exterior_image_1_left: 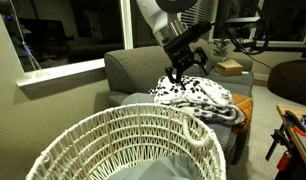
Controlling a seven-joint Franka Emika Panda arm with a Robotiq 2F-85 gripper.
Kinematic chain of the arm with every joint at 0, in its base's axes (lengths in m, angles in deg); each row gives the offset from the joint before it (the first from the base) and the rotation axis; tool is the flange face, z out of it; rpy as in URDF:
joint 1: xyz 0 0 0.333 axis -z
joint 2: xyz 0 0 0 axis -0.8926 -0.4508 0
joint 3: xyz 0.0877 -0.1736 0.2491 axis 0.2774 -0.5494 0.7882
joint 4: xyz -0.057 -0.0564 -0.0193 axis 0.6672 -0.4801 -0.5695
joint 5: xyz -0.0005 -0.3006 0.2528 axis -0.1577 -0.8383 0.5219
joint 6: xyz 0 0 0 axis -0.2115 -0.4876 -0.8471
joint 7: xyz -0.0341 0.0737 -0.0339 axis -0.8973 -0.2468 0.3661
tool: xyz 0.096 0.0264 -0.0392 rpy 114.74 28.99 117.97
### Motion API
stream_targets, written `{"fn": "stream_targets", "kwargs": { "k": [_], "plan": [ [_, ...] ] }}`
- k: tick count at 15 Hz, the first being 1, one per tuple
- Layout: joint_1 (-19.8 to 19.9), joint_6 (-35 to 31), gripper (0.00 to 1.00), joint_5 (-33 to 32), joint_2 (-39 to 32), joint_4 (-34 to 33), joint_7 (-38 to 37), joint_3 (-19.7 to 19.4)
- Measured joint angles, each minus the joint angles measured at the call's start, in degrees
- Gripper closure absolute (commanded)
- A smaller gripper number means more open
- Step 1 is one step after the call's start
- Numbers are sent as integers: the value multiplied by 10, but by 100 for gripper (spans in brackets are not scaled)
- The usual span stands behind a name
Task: Put the blanket on the sofa in the laundry basket
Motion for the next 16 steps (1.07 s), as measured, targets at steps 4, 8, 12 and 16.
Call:
{"fn": "stream_targets", "kwargs": {
  "k": [4,8,12,16],
  "plan": [
    [0,-4,0,0,-16,-22,0,-12],
    [0,-6,0,0,-25,-46,1,-20],
    [0,-8,0,0,-41,-66,2,-23],
    [0,-8,0,0,-64,-86,4,-24]
  ]
}}
